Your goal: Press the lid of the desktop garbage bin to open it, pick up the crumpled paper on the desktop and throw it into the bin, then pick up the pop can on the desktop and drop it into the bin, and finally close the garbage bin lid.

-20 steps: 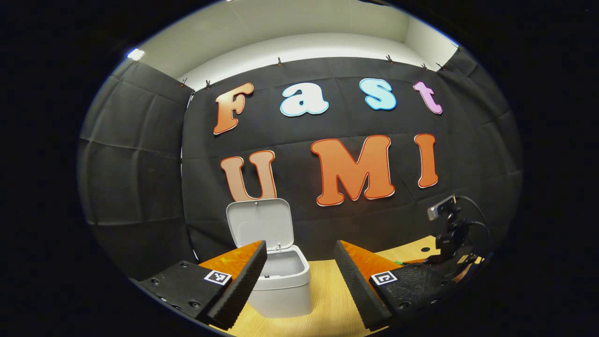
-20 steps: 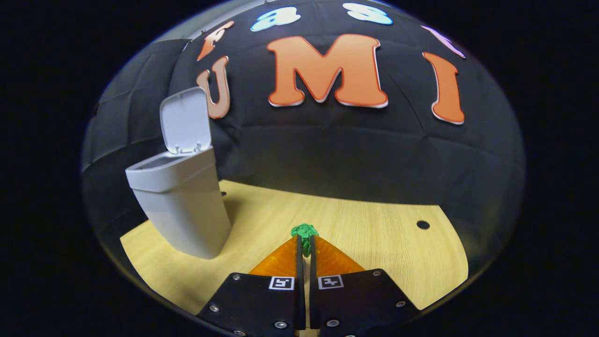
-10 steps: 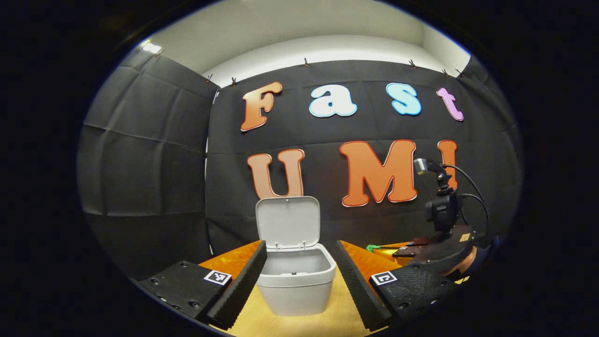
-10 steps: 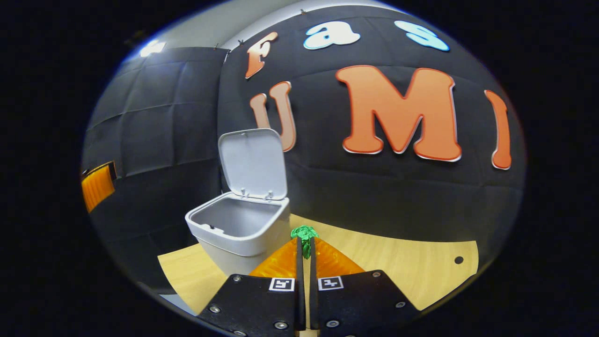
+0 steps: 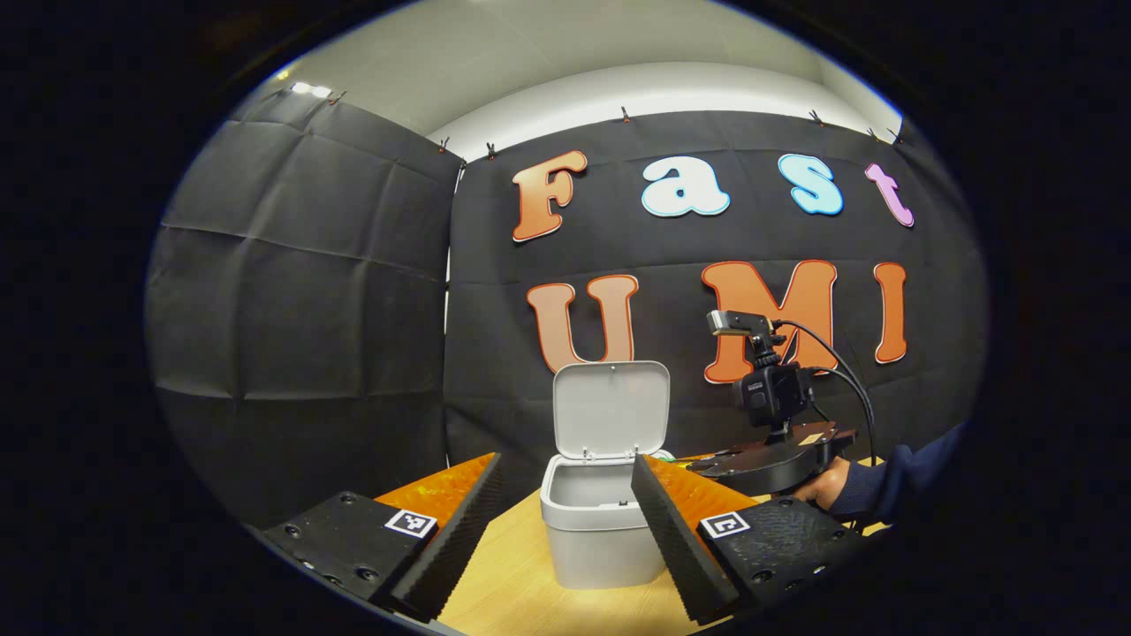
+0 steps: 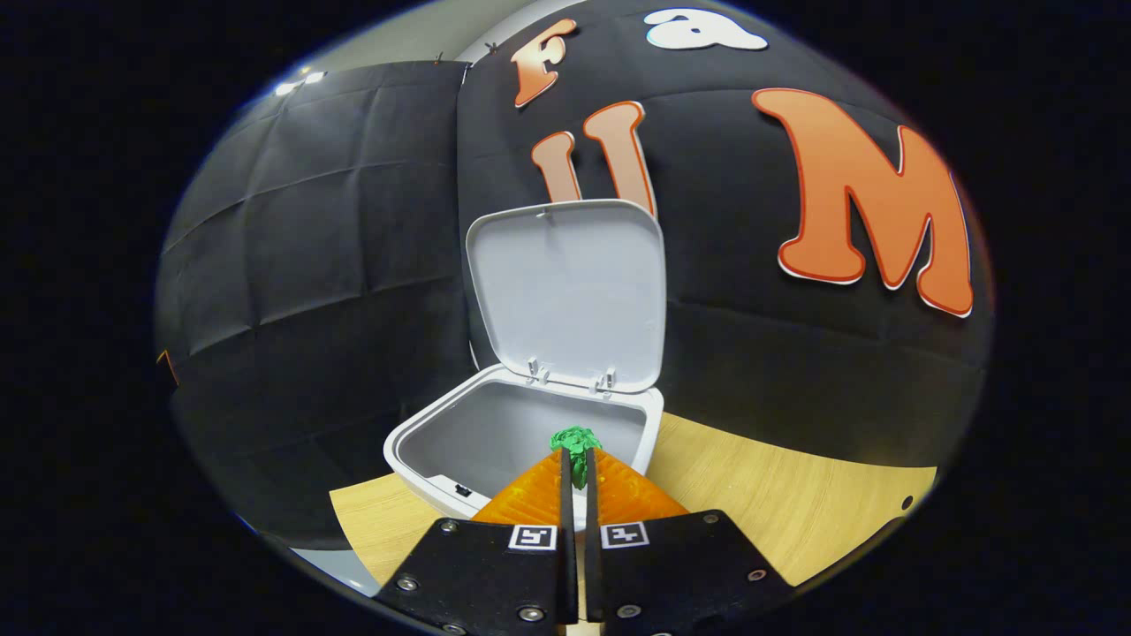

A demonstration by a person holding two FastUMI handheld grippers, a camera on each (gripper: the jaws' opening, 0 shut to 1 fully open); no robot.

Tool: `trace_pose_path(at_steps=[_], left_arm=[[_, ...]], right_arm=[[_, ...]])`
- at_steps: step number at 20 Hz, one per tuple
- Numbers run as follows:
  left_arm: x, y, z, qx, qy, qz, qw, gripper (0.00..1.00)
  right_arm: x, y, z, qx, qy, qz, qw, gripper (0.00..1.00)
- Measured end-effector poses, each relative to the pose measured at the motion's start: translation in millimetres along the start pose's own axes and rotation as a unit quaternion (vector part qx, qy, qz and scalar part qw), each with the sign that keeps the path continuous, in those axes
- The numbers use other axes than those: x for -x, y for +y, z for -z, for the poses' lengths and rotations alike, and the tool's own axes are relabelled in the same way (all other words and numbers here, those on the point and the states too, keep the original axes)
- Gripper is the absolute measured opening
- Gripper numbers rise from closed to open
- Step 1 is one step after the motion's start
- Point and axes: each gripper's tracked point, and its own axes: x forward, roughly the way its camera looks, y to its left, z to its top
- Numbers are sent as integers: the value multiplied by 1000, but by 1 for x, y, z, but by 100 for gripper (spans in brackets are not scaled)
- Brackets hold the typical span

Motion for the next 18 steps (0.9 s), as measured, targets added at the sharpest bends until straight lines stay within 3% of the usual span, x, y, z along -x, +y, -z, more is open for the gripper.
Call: trace_pose_path(at_steps=[2,6,7,8,9,13,18], left_arm=[[-2,3,1,-1,1,-1,1000,93],[-10,2,7,3,7,16,1000,92],[-15,1,8,2,6,24,1000,94],[-21,-1,8,2,6,31,999,92],[-27,-3,7,3,5,41,999,92],[-51,-17,14,4,3,90,996,92],[-72,-55,37,19,8,174,985,93]], right_arm=[[-4,5,2,2,-1,1,1000,4],[-4,7,6,-5,1,-3,1000,19],[-5,6,8,-7,2,-3,1000,34],[-5,5,8,-7,3,2,1000,37],[-5,1,8,-6,1,8,1000,49],[0,-16,7,-26,-15,43,999,77],[22,-63,7,-43,-36,111,992,86]])
